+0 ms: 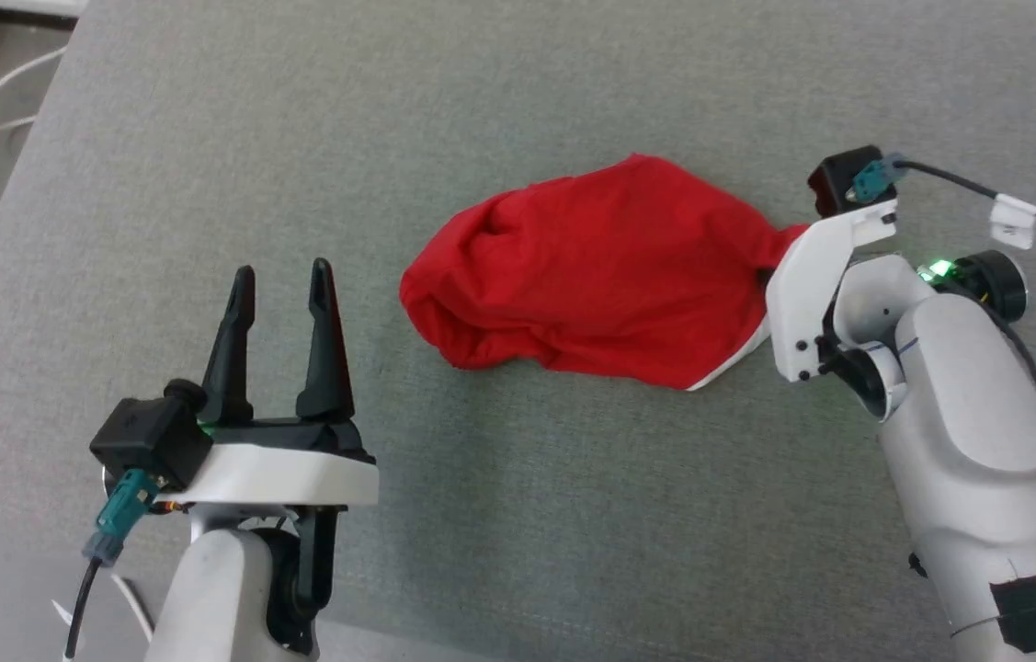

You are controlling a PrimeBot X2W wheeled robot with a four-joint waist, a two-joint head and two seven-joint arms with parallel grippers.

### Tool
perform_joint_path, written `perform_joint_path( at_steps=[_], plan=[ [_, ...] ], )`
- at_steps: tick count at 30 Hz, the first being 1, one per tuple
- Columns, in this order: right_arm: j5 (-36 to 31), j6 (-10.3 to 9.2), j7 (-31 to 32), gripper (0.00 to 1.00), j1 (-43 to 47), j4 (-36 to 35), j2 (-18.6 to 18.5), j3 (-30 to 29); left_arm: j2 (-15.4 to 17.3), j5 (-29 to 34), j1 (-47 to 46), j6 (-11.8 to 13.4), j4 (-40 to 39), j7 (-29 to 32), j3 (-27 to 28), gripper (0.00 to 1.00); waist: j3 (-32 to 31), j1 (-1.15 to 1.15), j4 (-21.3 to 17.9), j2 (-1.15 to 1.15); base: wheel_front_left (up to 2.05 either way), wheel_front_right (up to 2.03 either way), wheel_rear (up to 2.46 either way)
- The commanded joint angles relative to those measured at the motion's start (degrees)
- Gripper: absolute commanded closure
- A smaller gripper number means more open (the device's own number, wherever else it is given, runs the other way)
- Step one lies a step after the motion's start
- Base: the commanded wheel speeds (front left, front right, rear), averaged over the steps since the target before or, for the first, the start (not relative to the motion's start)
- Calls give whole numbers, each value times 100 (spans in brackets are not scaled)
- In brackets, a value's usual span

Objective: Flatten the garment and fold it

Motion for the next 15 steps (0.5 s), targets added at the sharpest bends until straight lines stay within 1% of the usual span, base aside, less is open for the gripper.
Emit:
perform_joint_path(
  at_steps=[1, 4, 6, 8, 11, 15],
  plan=[
    [18, -4, 31, 100, 198, 138, 10, 18, -26, -18, 12, 42, 6, -26, -1, 0, 64, 0, 75, 0, 0, 0, 0],
    [114, -4, -492, 100, 402, -254, -37, -303, -27, -24, 63, 73, 65, -26, 6, 0, -74, 0, 1, 0, 0, 0, 0],
    [162, -4, -835, 100, 706, -610, -43, -609, -27, -2, 114, 81, 121, -27, 26, 0, -214, 0, -84, 0, 0, 0, 0],
    [149, -4, -1044, 100, 1139, -1049, -45, -952, -27, 29, 186, 63, 179, -27, 65, 0, -370, 0, -200, 0, 0, 0, 0],
    [-14, -4, -1073, 100, 1953, -1845, -20, -1625, -27, 92, 287, 5, 244, -27, 153, 0, -571, 0, -381, 0, 0, 0, 0],
    [-292, -4, -785, 100, 3048, -2884, 62, -2564, -27, 163, 371, -73, 309, -27, 228, 0, -757, 0, -588, 0, 0, 0, 0]
  ],
)
